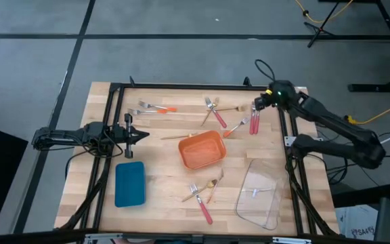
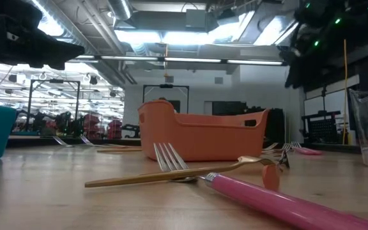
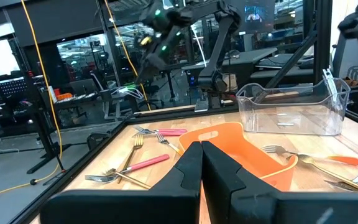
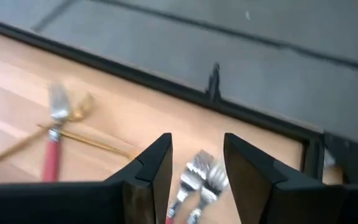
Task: Sort silverware by color (type)
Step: Put the pink fork into the orange bin
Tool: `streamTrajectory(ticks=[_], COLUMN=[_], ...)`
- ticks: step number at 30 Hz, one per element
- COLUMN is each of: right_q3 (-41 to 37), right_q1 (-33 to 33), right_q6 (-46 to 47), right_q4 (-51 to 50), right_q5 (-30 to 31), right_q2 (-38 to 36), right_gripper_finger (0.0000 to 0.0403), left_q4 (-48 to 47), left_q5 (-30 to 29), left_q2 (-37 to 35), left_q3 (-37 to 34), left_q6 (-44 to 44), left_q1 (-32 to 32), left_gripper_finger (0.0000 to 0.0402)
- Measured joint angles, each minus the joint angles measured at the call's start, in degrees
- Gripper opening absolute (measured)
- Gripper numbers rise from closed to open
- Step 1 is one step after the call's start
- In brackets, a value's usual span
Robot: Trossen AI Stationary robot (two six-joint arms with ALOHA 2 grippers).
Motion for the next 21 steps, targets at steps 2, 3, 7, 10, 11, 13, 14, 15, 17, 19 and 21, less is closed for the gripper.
streamTrajectory(ticks=[2, 3, 7, 10, 11, 13, 14, 15, 17, 19, 21], right_q3=[0.0, 0.0, 0.0, 0.0, 0.0, 0.0, 0.0, 0.0, 0.0, 0.0, 0.0], right_q1=[-1.7, -2.5, -4.6, -4.9, -4.9, -4.8, -4.7, -4.7, -4.7, -4.7, -4.7], right_q6=[0.0, 0.0, 0.0, 0.0, 0.0, 0.0, 0.0, 0.6, 1.7, 2.3, 2.3], right_q4=[0.0, 0.0, 0.1, 0.0, 0.1, 0.0, 0.1, 0.1, 0.1, 0.1, 0.0], right_q5=[-2.0, -2.8, -4.9, -4.9, -4.9, -4.9, -4.9, -5.0, -5.9, -6.5, -7.0], right_q2=[3.2, 4.7, 10.3, 14.1, 15.1, 17.0, 17.9, 18.8, 20.4, 21.8, 22.9], right_gripper_finger=[0.0133, 0.0133, 0.0133, 0.0133, 0.0133, 0.0133, 0.0133, 0.0133, 0.0133, 0.0133, 0.0133], left_q4=[0.0, 0.0, 0.0, 0.0, 0.0, 0.0, 0.0, 0.0, 0.0, 0.0, 0.0], left_q5=[0.0, 0.0, 0.0, 0.0, 0.0, 0.0, 0.0, 0.0, 0.0, 0.0, 0.0], left_q2=[0.0, 0.0, 0.0, 0.0, 0.0, 0.0, 0.0, 0.0, 0.0, 0.0, 0.0], left_q3=[0.0, 0.0, 0.0, 0.0, 0.0, 0.0, 0.0, 0.0, 0.0, 0.0, 0.0], left_q6=[0.0, 0.0, 0.0, 0.0, 0.0, 0.0, 0.0, 0.0, 0.0, 0.0, 0.0], left_q1=[0.0, 0.0, 0.0, 0.0, 0.0, 0.0, 0.0, 0.0, 0.0, 0.0, 0.0], left_gripper_finger=[0.0000, 0.0000, 0.0000, 0.0000, 0.0000, 0.0000, 0.0000, 0.0000, 0.0000, 0.0000, 0.0000])
